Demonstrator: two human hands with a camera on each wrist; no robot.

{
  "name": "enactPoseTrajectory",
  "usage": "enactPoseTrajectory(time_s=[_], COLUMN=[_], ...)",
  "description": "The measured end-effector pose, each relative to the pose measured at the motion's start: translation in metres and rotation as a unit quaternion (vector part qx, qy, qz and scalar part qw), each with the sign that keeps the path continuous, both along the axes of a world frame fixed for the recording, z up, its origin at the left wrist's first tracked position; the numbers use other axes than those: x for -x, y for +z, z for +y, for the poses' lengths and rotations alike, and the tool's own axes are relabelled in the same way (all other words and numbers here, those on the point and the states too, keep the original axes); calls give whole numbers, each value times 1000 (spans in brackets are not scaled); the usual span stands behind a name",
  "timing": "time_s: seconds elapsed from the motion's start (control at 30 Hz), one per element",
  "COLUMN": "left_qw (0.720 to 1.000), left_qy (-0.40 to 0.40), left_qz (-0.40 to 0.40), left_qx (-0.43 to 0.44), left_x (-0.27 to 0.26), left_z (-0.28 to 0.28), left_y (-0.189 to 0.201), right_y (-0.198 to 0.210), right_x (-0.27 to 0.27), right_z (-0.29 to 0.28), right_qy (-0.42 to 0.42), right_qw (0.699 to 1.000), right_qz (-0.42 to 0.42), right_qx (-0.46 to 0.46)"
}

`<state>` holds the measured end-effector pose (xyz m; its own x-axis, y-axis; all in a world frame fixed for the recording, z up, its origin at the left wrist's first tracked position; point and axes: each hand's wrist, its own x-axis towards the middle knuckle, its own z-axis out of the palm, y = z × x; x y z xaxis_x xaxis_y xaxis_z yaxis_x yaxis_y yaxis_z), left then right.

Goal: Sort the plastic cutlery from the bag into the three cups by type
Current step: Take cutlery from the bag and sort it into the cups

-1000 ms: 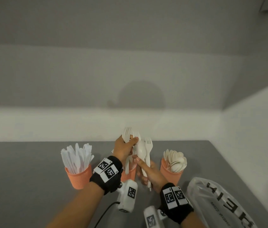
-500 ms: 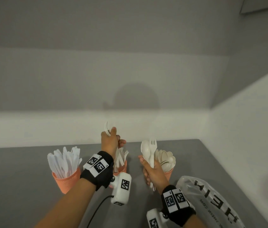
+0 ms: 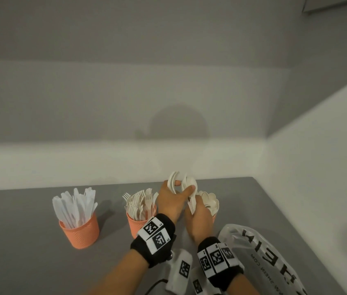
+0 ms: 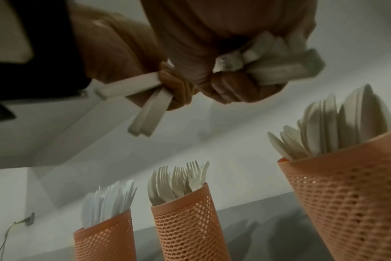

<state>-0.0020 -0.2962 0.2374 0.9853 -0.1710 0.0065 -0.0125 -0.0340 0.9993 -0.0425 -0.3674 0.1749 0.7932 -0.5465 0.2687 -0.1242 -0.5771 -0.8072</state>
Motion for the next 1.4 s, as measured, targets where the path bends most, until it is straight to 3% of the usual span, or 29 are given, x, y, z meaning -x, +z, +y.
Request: enactPoseTrajectory(time_s=[0.3,0.47,0.53,0.6,0.67,0.8,0.9,1.0,1.13,1.4], left_qw=[998,993,989,986,987,988,995,988,984,978], left_qy=[56,101,115,117,107,66,5,-59,-93,-105], left_qz=[-21,24,53,78,92,96,94,145,150,174], left_qx=[-36,48,78,89,81,105,44,0,-14,45], left_x=[-6,-22,-33,-40,-45,-43,-38,-30,-21,-28], left_z=[-12,-3,5,13,20,32,41,46,44,44], left_y=[-8,5,10,15,14,4,-8,-17,-18,-14], right_y=[0,-10,-8,1,7,8,15,14,9,18], right_x=[12,11,13,18,23,21,22,20,16,19], right_z=[0,-6,-6,-1,2,1,2,8,17,18], right_qy=[28,51,83,121,159,158,190,206,212,238], right_qw=[998,995,988,962,914,890,867,880,892,869], right_qz=[58,45,45,62,80,83,74,69,85,56], right_qx=[-29,-69,-121,-237,-365,-419,-454,-423,-389,-430])
